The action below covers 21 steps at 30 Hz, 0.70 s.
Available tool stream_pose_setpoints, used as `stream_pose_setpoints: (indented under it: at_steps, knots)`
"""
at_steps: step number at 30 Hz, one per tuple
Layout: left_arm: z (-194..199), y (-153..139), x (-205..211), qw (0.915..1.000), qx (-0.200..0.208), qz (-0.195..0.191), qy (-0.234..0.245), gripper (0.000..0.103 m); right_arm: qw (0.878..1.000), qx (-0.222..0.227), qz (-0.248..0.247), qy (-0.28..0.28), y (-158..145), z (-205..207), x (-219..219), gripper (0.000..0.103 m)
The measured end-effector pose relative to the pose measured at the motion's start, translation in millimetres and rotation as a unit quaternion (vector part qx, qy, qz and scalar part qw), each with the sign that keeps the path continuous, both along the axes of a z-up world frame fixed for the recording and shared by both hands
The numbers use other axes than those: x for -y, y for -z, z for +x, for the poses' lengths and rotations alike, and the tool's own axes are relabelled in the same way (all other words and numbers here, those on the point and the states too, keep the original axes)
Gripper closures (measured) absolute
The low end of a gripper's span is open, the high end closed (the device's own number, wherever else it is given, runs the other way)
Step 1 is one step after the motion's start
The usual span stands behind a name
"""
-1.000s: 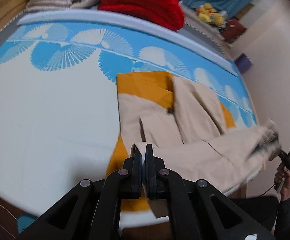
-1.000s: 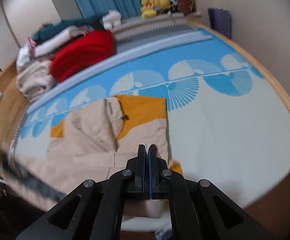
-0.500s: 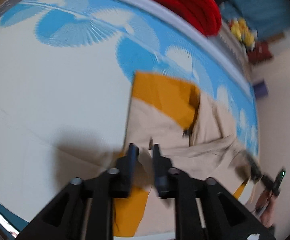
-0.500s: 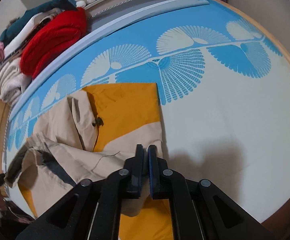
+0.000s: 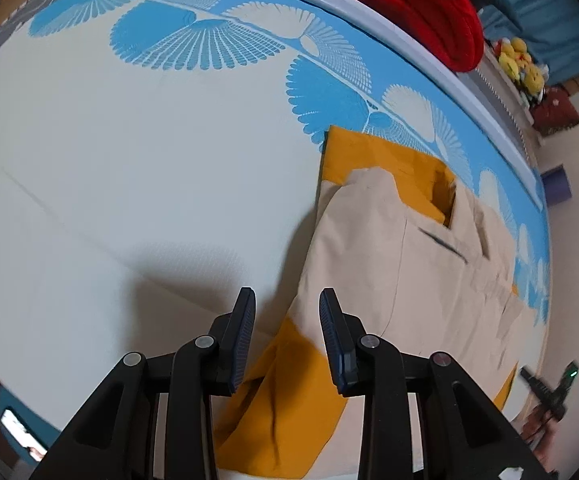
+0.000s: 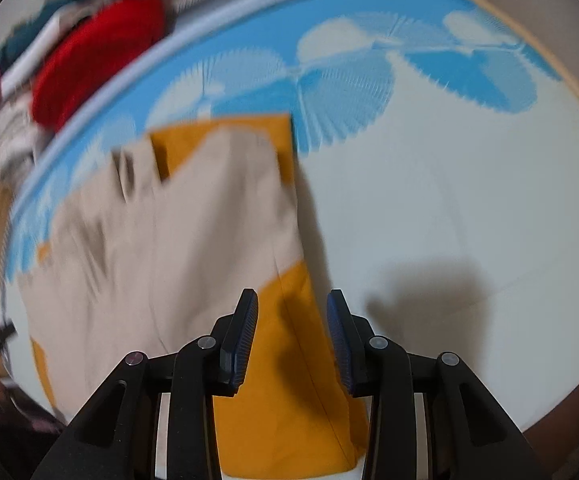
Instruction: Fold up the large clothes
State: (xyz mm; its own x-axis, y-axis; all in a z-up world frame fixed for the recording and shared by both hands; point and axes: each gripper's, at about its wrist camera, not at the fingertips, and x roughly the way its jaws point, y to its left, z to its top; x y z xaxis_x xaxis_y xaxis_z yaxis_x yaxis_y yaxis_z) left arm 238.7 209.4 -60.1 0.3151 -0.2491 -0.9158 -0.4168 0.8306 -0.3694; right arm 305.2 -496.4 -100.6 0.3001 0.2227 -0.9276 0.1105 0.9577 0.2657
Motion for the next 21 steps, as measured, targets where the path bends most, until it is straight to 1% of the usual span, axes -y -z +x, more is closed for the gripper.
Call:
stream_pose_setpoints:
  at_steps: [1, 2, 4, 7, 9, 10, 11, 12, 13, 14, 15, 17, 18, 19, 20, 21]
  knots:
    - [0.2, 5.0, 1.1, 1.0000, 0.002, -0.005, -0.002, 0.067, 1.000, -0.010, -0.003, -0.006, 7.5, 0.7, -3.2, 0.066]
    - [1.6, 10.7, 2.9, 1.0000, -0.002, -0.007, -0.002, 0.065, 1.000, -0.021, -0.004, -0.011, 15.2, 1.2, -5.0, 0.065]
    - [6.1, 23.6, 7.9, 0.9998, -0.009, -0.020, -0.001, 0.065, 0.999, -0.043, -0.010, -0.020, 28.5, 2.9, -9.6, 0.063]
    - [15.8, 36.8, 18.2, 0.9992, -0.031, -0.020, 0.018, 0.064, 0.998, -0.056, -0.021, -0.031, 39.0, 6.0, -16.2, 0.062]
    - [21.4, 40.3, 24.6, 0.9990, -0.024, -0.016, 0.035, 0.064, 0.998, -0.057, -0.022, -0.035, 41.3, 6.7, -18.3, 0.062]
    - [23.3, 42.0, 27.2, 0.9987, -0.026, -0.014, 0.043, 0.067, 0.997, -0.053, -0.027, -0.039, 40.4, 7.0, -20.6, 0.064]
    - [26.3, 44.2, 30.8, 0.9980, -0.031, -0.012, 0.053, 0.073, 0.997, -0.045, -0.033, -0.047, 37.3, 6.9, -24.0, 0.079]
    - [28.2, 43.9, 33.1, 0.9975, -0.026, -0.016, 0.063, 0.098, 0.997, -0.038, -0.034, -0.052, 32.2, 7.4, -26.6, 0.093]
    - [30.2, 40.5, 35.2, 0.9971, -0.019, -0.014, 0.072, 0.102, 0.998, -0.021, -0.034, -0.055, 23.6, 6.4, -28.6, 0.094]
    - [31.6, 30.8, 36.1, 0.9969, 0.001, 0.005, 0.079, 0.103, 0.998, -0.009, -0.030, -0.054, 16.7, 6.1, -29.2, 0.098]
    - [31.9, 20.2, 35.5, 0.9964, 0.023, 0.019, 0.080, 0.103, 0.999, 0.017, -0.016, -0.048, 2.3, 4.8, -28.0, 0.099]
    - [31.9, -2.0, 33.1, 0.9942, 0.070, 0.034, 0.074, 0.103, 0.997, 0.068, 0.002, -0.024, -26.0, 2.1, -22.7, 0.099]
    - [32.0, -16.6, 32.3, 0.9912, 0.105, 0.040, 0.071, 0.103, 0.995, 0.095, 0.013, -0.008, -40.1, 1.5, -18.0, 0.099]
    - [32.6, -25.4, 33.7, 0.9881, 0.128, 0.048, 0.071, 0.103, 0.991, 0.128, 0.024, 0.010, -54.9, 0.7, -12.9, 0.099]
    - [35.1, -34.2, 36.8, 0.9840, 0.149, 0.068, 0.070, 0.103, 0.987, 0.154, 0.027, 0.023, -64.9, 0.1, -10.0, 0.099]
    - [38.3, -37.6, 39.5, 0.9819, 0.156, 0.082, 0.069, 0.103, 0.984, 0.171, 0.020, 0.032, -71.5, 2.1, -10.9, 0.099]
